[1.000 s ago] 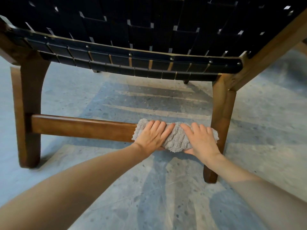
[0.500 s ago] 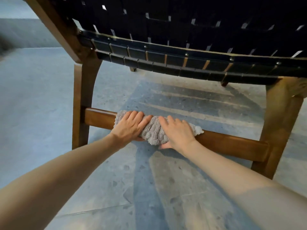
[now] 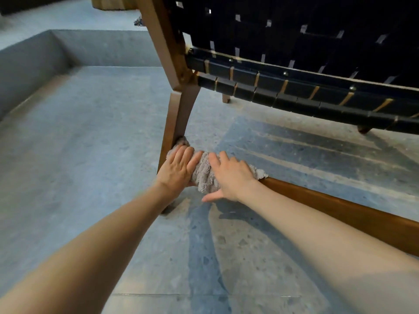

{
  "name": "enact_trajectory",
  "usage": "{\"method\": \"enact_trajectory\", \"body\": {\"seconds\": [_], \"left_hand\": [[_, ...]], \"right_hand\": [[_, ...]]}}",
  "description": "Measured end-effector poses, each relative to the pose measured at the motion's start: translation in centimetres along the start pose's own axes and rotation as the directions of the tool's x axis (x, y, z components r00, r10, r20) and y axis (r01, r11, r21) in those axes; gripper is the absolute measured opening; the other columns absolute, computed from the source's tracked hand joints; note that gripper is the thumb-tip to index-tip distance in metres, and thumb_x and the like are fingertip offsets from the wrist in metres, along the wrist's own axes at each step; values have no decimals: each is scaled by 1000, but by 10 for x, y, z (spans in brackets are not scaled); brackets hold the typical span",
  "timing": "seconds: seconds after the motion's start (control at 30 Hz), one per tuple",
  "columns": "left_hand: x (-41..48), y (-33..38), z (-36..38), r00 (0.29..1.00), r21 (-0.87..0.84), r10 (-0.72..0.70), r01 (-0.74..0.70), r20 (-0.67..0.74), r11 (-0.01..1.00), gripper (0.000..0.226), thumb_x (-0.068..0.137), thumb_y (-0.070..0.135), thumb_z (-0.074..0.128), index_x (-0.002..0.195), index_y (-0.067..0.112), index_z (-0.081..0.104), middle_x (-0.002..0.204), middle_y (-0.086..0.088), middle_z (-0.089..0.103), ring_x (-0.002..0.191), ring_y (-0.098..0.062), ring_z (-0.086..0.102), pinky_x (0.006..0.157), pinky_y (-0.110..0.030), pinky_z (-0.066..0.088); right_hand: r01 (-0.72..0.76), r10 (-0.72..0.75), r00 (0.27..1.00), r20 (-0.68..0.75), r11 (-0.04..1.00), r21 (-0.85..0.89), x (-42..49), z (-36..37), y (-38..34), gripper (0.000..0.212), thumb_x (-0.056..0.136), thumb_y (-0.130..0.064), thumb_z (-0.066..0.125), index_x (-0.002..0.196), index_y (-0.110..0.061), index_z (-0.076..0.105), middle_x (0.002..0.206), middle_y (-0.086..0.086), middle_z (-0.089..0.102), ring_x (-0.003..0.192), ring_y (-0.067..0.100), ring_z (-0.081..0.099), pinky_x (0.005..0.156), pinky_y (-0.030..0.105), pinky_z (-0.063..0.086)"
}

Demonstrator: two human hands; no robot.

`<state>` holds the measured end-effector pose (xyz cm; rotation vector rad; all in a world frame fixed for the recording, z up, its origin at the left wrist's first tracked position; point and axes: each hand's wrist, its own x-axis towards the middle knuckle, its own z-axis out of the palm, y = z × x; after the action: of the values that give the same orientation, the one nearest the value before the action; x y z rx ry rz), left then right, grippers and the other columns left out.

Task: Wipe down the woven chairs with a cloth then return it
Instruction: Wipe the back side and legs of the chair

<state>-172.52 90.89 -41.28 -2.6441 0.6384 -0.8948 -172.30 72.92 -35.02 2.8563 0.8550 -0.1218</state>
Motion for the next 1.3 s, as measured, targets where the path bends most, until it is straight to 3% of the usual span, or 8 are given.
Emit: {"method": "enact_trajectory", "body": {"seconds": [0.13,0.23,0.4,0.6,0.8,0.97,1.03,1.3], "left_hand": [[-1,8,-10,996,-67,-49,54,74,996,101,53,55,78,129,0,38,119,-17,47,115,-35,47,107,-45,31],[0,5,-29,968,-213,-77,130,237,968,119,39,48,90,138,5,40,125,-16,54,120,-34,51,107,-42,36],[5,3,-47,945,-462,-146,274,294,843,68,78,25,75,139,17,45,133,-12,51,125,-32,46,105,-40,37],[41,-9,-74,894,-210,-180,284,409,936,36,94,10,53,128,20,48,123,-5,54,112,-26,49,97,-35,37],[28,-6,-106,861,-379,-320,470,395,797,28,96,13,48,123,21,53,119,-4,52,108,-20,47,75,-26,36],[25,-42,-163,810,-485,-479,586,338,649,29,88,22,64,116,25,57,108,1,42,100,-16,43,71,-21,35],[30,-63,-189,796,-534,-505,601,333,595,25,91,21,60,116,26,57,105,0,52,95,-16,51,66,-24,36],[78,-130,-280,645,-777,-729,573,229,262,12,92,19,54,103,19,57,80,-3,59,69,-19,52,59,-31,45]], "right_hand": [[-42,39,995,89,998,37,-15,-3,0,106,79,-81,36,152,-15,-6,152,13,22,133,35,30,106,49,29],[-87,62,992,114,967,239,-25,-8,10,62,101,-44,28,153,-23,3,152,10,29,133,34,32,108,48,26],[-149,126,988,87,932,332,-40,-21,31,33,102,-14,38,134,-23,39,100,15,63,83,28,57,77,41,49],[-229,239,971,-16,945,232,-58,-50,16,35,91,3,44,116,-21,48,93,9,59,86,30,57,71,35,43],[-170,214,959,-183,958,231,-83,-90,2,30,98,-11,44,122,-29,47,107,1,65,95,26,60,75,40,51],[-156,233,941,-246,942,296,-97,-132,-4,27,99,-21,47,124,-24,37,74,-6,52,63,14,51,57,33,43],[-153,253,931,-264,926,345,-100,-153,-7,26,98,-28,49,124,-27,46,93,-2,58,77,14,56,69,33,47],[-20,336,742,-580,876,482,-87,-265,-26,20,95,-34,54,111,-33,66,77,-13,63,75,9,59,63,28,47]]}}
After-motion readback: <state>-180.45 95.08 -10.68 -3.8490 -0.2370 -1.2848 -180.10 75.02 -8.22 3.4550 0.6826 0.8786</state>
